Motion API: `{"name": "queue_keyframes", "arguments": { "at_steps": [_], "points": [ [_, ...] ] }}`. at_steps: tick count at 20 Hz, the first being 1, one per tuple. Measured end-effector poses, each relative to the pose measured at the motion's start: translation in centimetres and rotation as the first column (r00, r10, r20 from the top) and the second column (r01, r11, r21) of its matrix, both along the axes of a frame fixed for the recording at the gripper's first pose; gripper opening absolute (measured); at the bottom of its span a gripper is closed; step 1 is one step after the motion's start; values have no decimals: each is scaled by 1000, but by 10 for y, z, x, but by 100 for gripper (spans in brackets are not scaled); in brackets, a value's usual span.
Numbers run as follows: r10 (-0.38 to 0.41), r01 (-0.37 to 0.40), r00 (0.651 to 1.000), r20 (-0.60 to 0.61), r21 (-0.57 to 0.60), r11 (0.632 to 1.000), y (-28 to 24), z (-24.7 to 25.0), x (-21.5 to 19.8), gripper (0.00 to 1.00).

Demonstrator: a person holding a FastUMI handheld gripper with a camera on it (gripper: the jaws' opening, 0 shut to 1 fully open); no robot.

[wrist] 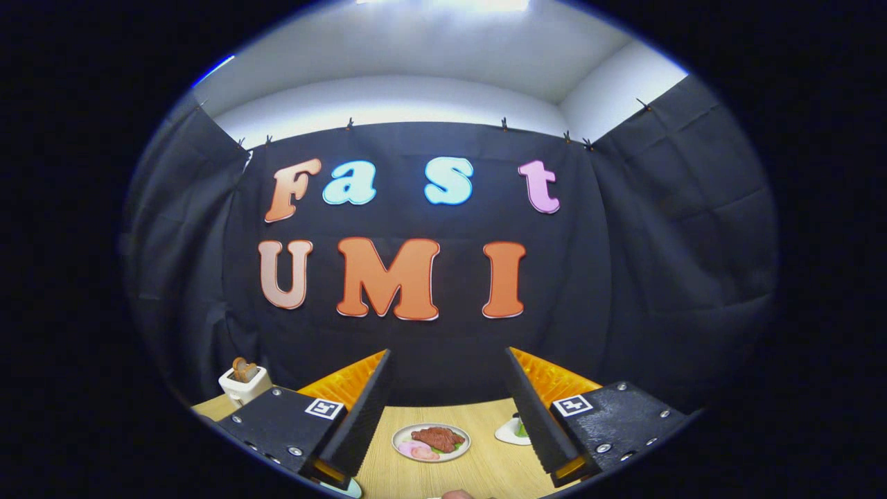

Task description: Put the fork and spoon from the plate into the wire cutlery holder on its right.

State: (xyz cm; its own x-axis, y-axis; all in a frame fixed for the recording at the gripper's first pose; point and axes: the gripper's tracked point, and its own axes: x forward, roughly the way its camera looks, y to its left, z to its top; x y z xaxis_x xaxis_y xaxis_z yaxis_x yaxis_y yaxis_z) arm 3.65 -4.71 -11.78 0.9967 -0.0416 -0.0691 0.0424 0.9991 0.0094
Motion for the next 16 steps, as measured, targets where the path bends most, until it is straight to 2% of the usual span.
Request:
{"name": "queue_keyframes", "arguments": {
  "at_steps": [6, 9, 12, 16],
  "points": [
    [73, -69, 995, -67, 68, 995, 62, -21, -8, 94],
    [73, -70, 994, -80, 37, 997, 85, -27, -4, 96],
    [135, -133, 987, -86, 21, 991, 127, -29, -9, 97],
    [218, -216, 957, -191, 31, 976, 183, -64, -16, 97]
  ]
}}
